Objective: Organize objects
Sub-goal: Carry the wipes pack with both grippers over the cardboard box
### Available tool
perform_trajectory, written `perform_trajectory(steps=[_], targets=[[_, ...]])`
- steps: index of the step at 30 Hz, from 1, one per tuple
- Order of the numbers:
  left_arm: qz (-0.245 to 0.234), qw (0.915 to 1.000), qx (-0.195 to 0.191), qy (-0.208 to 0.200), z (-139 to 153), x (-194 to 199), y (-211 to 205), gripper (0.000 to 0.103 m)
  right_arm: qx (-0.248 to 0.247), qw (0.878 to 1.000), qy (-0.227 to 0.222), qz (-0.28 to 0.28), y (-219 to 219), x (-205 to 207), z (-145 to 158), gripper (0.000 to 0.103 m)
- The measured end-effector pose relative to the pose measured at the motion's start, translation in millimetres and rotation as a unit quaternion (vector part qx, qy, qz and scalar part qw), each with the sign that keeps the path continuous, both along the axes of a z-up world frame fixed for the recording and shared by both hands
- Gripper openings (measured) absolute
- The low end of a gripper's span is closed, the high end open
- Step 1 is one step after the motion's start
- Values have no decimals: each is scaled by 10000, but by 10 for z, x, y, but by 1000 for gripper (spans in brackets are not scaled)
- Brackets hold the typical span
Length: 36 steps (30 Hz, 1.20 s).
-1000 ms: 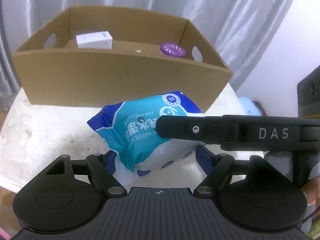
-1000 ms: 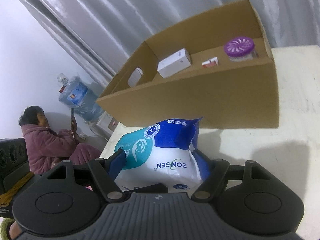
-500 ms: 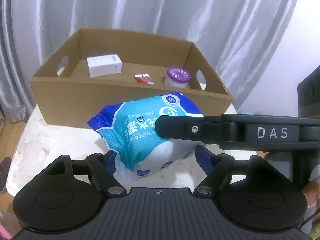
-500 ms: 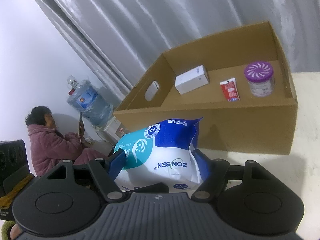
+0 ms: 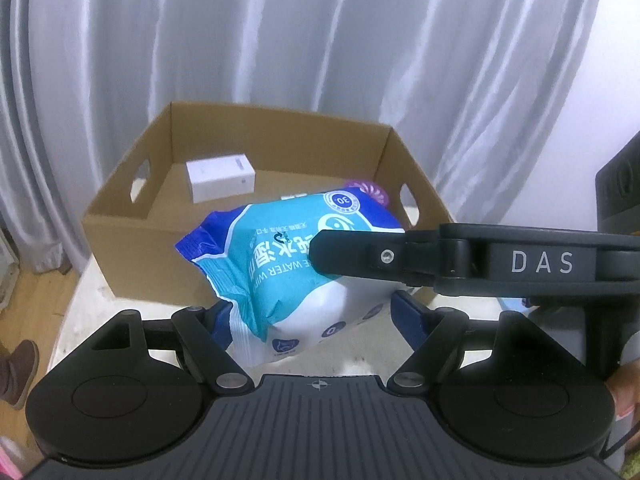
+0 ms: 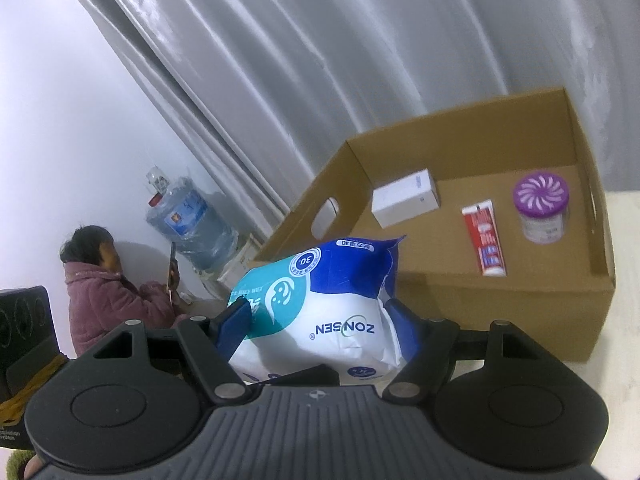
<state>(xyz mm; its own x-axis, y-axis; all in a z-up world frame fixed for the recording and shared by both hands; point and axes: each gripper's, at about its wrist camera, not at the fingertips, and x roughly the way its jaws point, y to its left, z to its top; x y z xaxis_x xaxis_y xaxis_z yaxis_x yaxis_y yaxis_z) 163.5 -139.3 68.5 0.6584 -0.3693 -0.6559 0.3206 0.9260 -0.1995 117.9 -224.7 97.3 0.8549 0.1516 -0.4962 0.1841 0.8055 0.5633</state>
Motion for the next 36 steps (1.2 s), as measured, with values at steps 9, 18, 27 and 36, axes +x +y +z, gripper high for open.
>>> perform_trajectory(steps=[9, 18, 27, 36], targets=[[33, 9999, 8, -110, 98, 155, 17, 78, -23, 10000, -70, -5, -75, 164, 92, 77], [11, 9999, 45, -117, 140, 366, 9, 78, 39, 10000, -53, -43, -191, 338, 123, 77], [-47, 9999, 87, -34, 171, 632, -4, 78, 137, 9999, 6, -94, -348, 556, 107, 77], [-183, 9994, 279, 132, 165, 1094, 6, 78, 280, 9992, 291, 59, -585, 1003, 88, 77]])
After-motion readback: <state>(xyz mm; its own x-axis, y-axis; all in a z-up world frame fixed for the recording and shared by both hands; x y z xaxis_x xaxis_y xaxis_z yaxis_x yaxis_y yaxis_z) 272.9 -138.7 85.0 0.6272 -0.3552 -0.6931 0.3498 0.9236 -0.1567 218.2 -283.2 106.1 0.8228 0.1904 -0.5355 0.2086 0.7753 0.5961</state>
